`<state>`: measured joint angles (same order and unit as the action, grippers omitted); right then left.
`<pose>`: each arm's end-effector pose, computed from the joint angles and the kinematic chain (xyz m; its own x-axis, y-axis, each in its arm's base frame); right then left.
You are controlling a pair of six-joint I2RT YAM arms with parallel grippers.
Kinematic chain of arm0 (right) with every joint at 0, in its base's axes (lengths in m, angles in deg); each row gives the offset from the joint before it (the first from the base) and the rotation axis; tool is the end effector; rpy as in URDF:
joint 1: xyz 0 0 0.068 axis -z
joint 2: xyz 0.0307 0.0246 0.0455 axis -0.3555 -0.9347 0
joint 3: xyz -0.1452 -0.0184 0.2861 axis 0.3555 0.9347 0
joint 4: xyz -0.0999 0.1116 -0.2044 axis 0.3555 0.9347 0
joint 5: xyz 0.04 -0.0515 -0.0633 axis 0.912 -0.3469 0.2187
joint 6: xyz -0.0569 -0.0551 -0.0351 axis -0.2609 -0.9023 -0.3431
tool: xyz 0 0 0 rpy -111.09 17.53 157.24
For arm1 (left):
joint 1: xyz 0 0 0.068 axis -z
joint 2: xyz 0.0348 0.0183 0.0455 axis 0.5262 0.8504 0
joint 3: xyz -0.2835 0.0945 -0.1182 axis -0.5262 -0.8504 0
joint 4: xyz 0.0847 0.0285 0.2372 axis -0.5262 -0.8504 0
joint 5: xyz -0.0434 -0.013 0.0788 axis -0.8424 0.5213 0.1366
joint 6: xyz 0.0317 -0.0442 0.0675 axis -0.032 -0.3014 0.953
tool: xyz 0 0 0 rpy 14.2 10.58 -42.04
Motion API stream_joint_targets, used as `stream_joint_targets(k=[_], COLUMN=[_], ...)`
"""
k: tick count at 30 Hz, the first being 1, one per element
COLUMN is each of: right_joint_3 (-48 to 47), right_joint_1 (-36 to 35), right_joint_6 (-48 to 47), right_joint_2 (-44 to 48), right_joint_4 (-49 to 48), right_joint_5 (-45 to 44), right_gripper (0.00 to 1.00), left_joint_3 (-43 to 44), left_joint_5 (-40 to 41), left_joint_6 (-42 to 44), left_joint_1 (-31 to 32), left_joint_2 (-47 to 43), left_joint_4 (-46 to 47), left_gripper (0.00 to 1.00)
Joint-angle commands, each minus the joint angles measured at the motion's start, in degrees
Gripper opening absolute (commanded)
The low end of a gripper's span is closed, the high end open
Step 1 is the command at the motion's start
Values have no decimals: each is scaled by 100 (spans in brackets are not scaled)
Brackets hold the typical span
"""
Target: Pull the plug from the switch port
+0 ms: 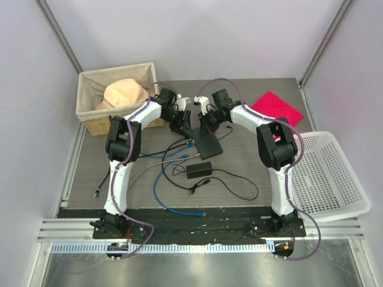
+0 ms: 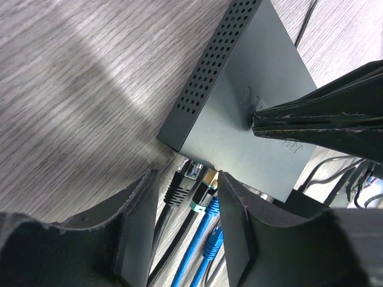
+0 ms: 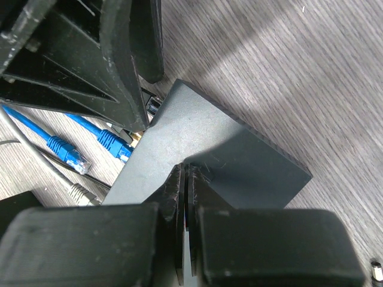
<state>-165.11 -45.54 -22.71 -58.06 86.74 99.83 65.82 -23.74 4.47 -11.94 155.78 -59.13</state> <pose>0.4426 0.2463 0.1897 -0.5439 -0.5353 -0.6462 -0.8113 0.5321 0.2420 0.4784 -0.2242 0.1613 -0.9131 0.2425 -0.3278 0.4020 0.6697 -0.6244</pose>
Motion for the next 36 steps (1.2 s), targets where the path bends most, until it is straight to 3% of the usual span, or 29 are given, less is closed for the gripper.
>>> stream_joint_targets(k=[1, 13, 20, 24, 30, 36], right_joint_3=[211, 220, 237, 246, 255, 246], right_joint_1=[-78, -87, -87, -113, -131, -131], right_joint_6=[-125, -142, -142, -142, -169, -168], right_joint_2=[-280, -315, -289, -297, -297, -306], right_joint_4=[334, 334, 334, 334, 343, 343], right_joint_5=[-589, -651, -686, -721, -739, -765], right_gripper=[1, 1, 1, 1, 1, 1], left_joint_3=[31, 13, 180, 434, 532, 663], left_joint_5=[66, -57, -654, -1252, -928, -374], left_joint_6=[77, 297, 587, 1395, 1316, 1219], left_joint_1=[23, -4, -197, -285, -259, -171], left_joint_2=[274, 432, 599, 792, 810, 740], left_joint_4=[-42, -138, -463, -999, -894, -797], left_gripper=[48, 39, 42, 47, 44, 36])
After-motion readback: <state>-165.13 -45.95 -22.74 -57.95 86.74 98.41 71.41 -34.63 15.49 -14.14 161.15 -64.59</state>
